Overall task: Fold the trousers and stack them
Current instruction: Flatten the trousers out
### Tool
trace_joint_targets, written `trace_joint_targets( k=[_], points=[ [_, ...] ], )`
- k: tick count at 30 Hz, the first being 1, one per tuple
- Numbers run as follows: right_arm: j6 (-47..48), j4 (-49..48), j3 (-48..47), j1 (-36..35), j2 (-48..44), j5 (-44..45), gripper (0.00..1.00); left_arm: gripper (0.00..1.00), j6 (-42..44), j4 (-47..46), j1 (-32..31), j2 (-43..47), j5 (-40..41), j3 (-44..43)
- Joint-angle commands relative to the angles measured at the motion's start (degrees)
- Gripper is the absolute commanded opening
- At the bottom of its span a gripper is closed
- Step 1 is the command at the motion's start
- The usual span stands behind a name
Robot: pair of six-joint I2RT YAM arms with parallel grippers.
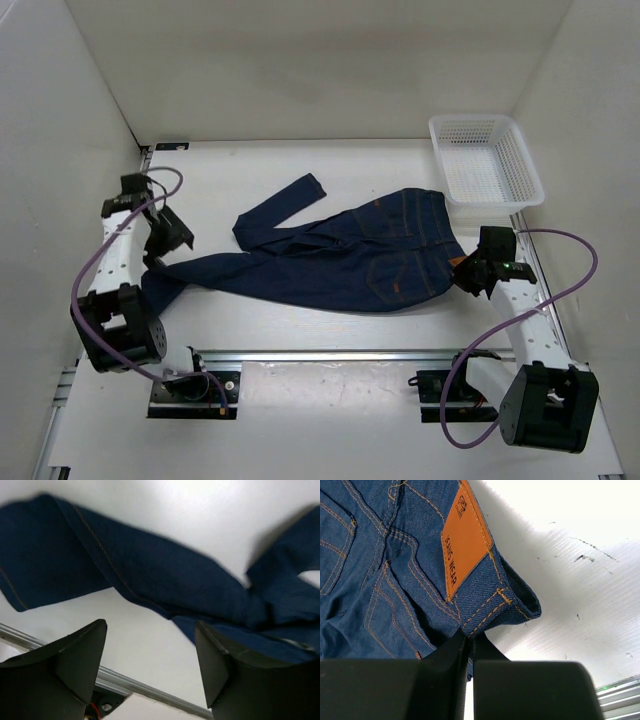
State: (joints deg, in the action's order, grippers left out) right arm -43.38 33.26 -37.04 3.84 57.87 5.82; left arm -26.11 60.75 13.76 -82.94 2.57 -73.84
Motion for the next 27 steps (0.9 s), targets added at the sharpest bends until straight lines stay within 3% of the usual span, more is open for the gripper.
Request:
trace_joint_targets(
  k=[1, 6, 8, 11, 15, 20, 22, 23, 25, 27],
  points=[
    [1.7, -0.6, -1.5, 0.1, 0.1, -0.5, 0.00, 0.83, -3.4, -4.4, 0.0, -0.7, -3.0, 9.2],
    [1.7, -0.6, -2.0, 0.1, 0.1, -1.6, 0.00, 0.81, -4.0, -4.9, -0.9, -0.7, -5.5, 7.7],
    [1.7, -0.6, -2.0, 0.1, 0.1, -2.1, 0.00, 0.89, -4.0, -4.3, -0.9, -3.2, -5.5, 6.5],
    [1.7, -1.2, -2.0, 0.1, 0.1, -2.7, 0.00, 0.91, -5.6, -5.1, -0.9, -8.2, -6.5, 7.0],
    [1.7, -1.7, -2.6, 0.1, 0.1, -3.2, 0.00, 0.81, -8.7, -8.9, -0.9, -12.6, -8.7, 9.7],
    [3.4, -1.7, -3.1, 0.6, 0.7, -3.7, 0.00, 0.79, -11.2, -8.9, -0.2, -13.4, -3.4, 10.9],
    [3.4, -1.7, -3.1, 0.6, 0.7, -3.7, 0.00, 0.73, -11.9, -8.9, 0.4, -13.4, -2.3, 10.9],
    [3.4, -1.7, -3.7, 0.6, 1.3, -3.7, 0.00, 0.62, -11.9, -8.9, 0.9, -13.4, -1.5, 10.9],
    [3.4, -1.7, -3.7, 0.6, 1.3, -3.7, 0.00, 0.52, -11.9, -8.9, 1.5, -13.4, -1.5, 10.9],
    [4.0, -1.7, -4.4, 1.2, 1.8, -4.3, 0.00, 0.54, -11.9, -7.6, 1.5, -10.2, 0.8, 10.9]
  ],
)
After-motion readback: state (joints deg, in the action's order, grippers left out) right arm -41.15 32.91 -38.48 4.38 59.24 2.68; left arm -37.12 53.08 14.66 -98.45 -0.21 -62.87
